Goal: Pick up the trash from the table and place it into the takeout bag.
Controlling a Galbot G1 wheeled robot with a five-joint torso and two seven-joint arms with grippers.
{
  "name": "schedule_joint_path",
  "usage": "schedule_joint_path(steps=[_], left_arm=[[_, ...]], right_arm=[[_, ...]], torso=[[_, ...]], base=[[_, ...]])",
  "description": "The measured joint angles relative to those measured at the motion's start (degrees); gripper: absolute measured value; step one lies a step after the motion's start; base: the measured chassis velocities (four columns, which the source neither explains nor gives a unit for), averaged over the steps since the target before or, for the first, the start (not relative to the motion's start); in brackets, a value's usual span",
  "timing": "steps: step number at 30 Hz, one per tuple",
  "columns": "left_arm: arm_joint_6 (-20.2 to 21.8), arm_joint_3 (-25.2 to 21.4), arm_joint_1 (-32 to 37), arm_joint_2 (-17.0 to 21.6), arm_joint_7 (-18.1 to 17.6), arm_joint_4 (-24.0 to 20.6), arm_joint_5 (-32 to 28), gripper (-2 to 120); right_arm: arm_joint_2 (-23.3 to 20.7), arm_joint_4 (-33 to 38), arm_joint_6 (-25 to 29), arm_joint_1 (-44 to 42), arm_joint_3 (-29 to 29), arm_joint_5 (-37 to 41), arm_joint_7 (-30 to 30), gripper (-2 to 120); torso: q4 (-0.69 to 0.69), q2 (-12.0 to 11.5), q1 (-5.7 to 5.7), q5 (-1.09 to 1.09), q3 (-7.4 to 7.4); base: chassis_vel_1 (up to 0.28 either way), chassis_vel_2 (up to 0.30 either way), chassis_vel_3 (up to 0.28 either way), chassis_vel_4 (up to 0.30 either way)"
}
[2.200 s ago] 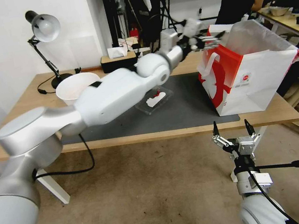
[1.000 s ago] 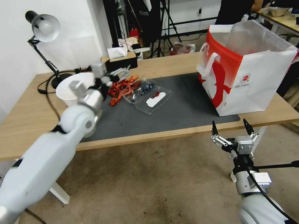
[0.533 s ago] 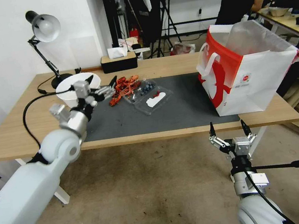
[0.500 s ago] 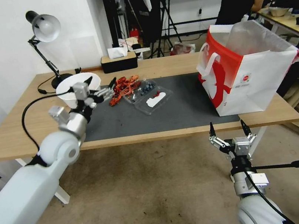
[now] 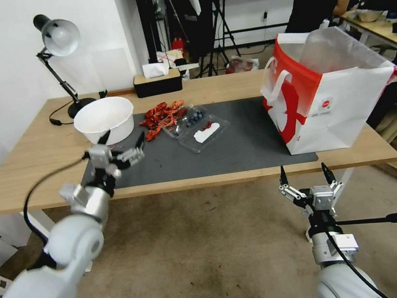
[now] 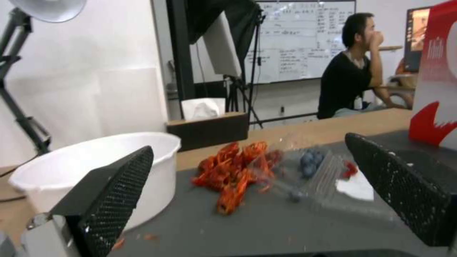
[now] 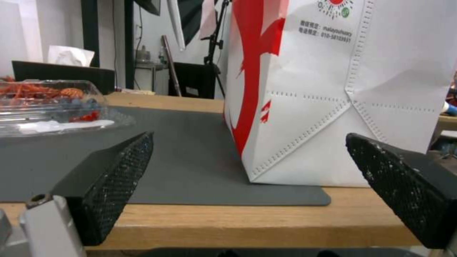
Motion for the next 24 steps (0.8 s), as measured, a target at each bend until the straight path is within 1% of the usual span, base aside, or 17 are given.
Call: schedule_joint_path(steps=[1, 4, 6, 8, 12, 17, 20, 24], left_arm=[[0.0, 0.0, 0.0, 0.0, 0.0, 0.0, 0.0, 100], [-0.9, -2.2, 3.7, -2.1, 0.1, -0.8, 2.8, 100], [-1.0, -2.4, 4.0, -2.2, 0.1, -0.9, 3.0, 100], [-1.7, -4.5, 6.5, -3.4, 0.1, -1.5, 4.4, 100], [-2.3, -6.3, 8.4, -4.3, 0.2, -2.0, 4.7, 100], [-3.2, -7.2, 10.4, -5.4, 0.2, -2.0, 5.2, 100], [-4.5, -7.2, 11.2, -6.6, 0.4, -1.0, 5.4, 100], [-5.4, -7.0, 11.6, -7.3, 0.7, -0.2, 5.5, 100]], right_arm=[[0.0, 0.0, 0.0, 0.0, 0.0, 0.0, 0.0, 100], [0.0, 0.0, 0.0, 0.1, 0.0, 0.1, 0.0, 100], [0.0, 0.0, 0.0, 0.2, 0.0, 0.1, 0.0, 100], [0.1, -0.2, 0.0, 0.3, -0.1, 0.1, 0.0, 100], [0.3, -0.4, 0.0, 0.5, -0.2, 0.1, 0.0, 100], [0.5, -0.4, 0.0, 0.5, -0.2, 0.0, -0.1, 100], [0.6, -0.5, 0.0, 0.3, 0.1, 0.0, 0.0, 100], [0.7, -0.5, 0.1, 0.3, 0.2, 0.0, 0.0, 100]], torso=[[0.0, 0.0, 0.0, 0.0, 0.0], [-0.02, 0.0, 0.0, 0.0, 0.0], [-0.02, 0.0, 0.0, 0.0, 0.0], [-0.02, 0.0, 0.01, 0.0, 0.0], [-0.03, 0.0, 0.01, 0.0, 0.0], [-0.02, 0.0, 0.01, 0.0, 0.01], [-0.03, 0.0, 0.01, 0.0, 0.01], [-0.03, 0.0, 0.01, 0.0, 0.01]], base=[[0.0, 0.0, 0.0, 0.0], [0.0, 0.0, 0.0, 0.0], [0.0, 0.0, 0.0, 0.0], [0.0, 0.0, 0.0, 0.0], [0.0, 0.0, 0.0, 0.0], [0.0, 0.0, 0.0, 0.0], [0.0, 0.0, 0.0, 0.0], [0.0, 0.0, 0.0, 0.0]])
